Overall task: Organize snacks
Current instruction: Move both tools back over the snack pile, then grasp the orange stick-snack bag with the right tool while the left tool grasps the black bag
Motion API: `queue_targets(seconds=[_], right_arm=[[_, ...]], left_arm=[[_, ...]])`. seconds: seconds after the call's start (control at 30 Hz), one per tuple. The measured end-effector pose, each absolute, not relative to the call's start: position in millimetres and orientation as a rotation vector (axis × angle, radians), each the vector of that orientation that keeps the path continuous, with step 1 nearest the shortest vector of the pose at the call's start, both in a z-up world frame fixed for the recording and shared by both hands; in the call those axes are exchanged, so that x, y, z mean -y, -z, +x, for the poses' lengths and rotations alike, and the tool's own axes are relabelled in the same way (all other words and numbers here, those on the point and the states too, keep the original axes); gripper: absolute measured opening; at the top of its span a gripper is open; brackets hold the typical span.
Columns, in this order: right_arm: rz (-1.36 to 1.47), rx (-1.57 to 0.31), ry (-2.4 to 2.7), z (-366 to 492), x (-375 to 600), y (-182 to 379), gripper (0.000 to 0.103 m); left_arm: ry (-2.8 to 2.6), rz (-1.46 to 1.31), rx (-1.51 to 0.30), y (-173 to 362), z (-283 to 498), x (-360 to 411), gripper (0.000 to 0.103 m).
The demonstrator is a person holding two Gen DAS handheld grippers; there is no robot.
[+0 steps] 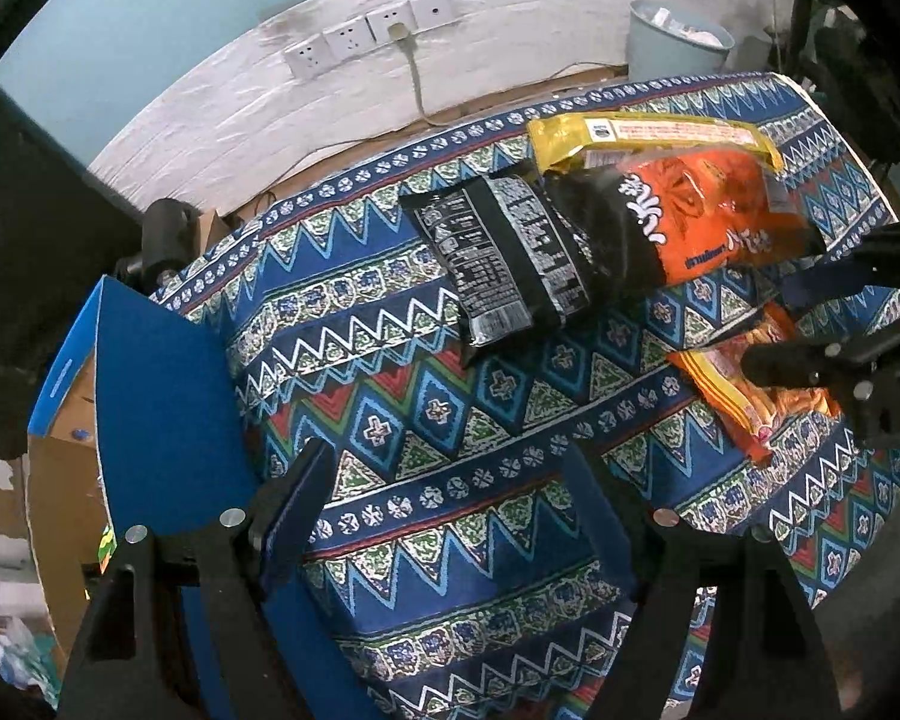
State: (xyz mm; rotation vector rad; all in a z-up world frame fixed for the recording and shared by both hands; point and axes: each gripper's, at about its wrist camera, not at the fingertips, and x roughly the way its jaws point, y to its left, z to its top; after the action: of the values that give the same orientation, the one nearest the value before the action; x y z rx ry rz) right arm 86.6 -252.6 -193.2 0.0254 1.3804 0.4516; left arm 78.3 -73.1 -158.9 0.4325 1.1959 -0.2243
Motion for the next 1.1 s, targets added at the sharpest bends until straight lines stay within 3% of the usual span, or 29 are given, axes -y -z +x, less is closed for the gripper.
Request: queue_targets(seconds=[0.4, 0.57, 1.1], right_arm=[[0.024, -1.464, -0.472, 66, 251, 211, 0.070], [-0.001, -1.451, -0.439, 56, 241, 216, 0.078], [-0.061, -1.394, -0.389, 68, 232, 209, 0.079]], left_arm=[[0.230, 0.468, -1.205, 161, 69, 76, 0.080], [0.234, 0.477, -1.217, 164, 66, 78, 0.080], [0.193, 0.430, -1.267, 177, 75, 60, 0.080]])
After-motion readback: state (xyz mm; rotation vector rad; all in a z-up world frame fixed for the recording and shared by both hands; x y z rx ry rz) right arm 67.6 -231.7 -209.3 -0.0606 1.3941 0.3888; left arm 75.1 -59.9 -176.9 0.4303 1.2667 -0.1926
